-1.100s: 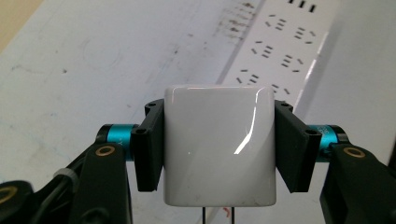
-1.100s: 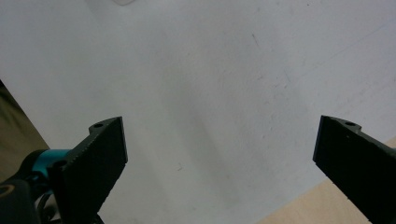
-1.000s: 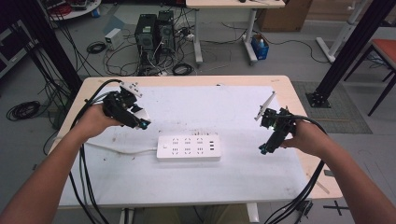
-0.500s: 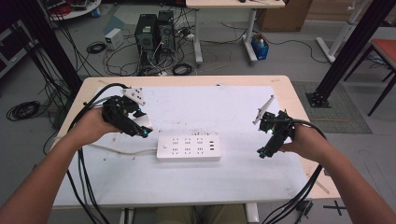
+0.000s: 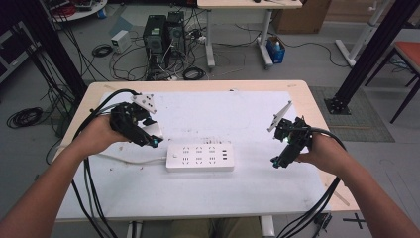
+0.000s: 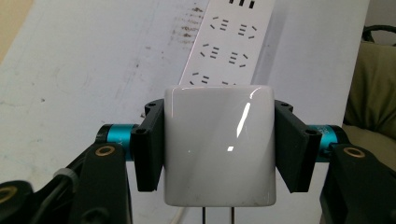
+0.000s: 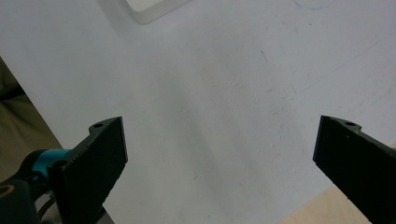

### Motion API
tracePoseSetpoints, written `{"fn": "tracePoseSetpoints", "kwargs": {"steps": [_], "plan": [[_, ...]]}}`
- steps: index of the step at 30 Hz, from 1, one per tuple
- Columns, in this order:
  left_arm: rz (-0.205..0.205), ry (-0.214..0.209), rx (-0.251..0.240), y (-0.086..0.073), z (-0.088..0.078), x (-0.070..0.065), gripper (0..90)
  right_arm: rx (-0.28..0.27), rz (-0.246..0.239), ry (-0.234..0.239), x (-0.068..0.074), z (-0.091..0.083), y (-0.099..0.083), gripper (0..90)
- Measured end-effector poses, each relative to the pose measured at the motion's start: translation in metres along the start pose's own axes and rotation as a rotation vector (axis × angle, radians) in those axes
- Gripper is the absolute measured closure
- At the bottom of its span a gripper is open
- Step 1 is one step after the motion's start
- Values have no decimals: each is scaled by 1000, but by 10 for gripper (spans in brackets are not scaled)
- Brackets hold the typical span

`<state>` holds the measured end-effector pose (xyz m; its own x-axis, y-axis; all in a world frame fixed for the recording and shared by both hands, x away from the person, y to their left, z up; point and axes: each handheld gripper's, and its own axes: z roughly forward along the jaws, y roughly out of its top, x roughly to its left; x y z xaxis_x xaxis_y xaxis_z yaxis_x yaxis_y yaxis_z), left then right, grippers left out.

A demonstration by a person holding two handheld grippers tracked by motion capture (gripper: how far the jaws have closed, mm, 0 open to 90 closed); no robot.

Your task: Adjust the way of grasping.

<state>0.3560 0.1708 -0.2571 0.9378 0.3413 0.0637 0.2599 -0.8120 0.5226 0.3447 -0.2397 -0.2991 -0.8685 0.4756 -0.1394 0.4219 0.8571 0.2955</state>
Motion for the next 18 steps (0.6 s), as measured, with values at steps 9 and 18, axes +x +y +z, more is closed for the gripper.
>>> {"fn": "tracePoseSetpoints", "kwargs": {"steps": [9,18], "plan": [[43,-24,-14,20,6,-8,425,-103,110,21,-1,-7,6,23],[78,-19,-26,36,13,-17,425,-216,206,86,5,-9,8,23]]}}
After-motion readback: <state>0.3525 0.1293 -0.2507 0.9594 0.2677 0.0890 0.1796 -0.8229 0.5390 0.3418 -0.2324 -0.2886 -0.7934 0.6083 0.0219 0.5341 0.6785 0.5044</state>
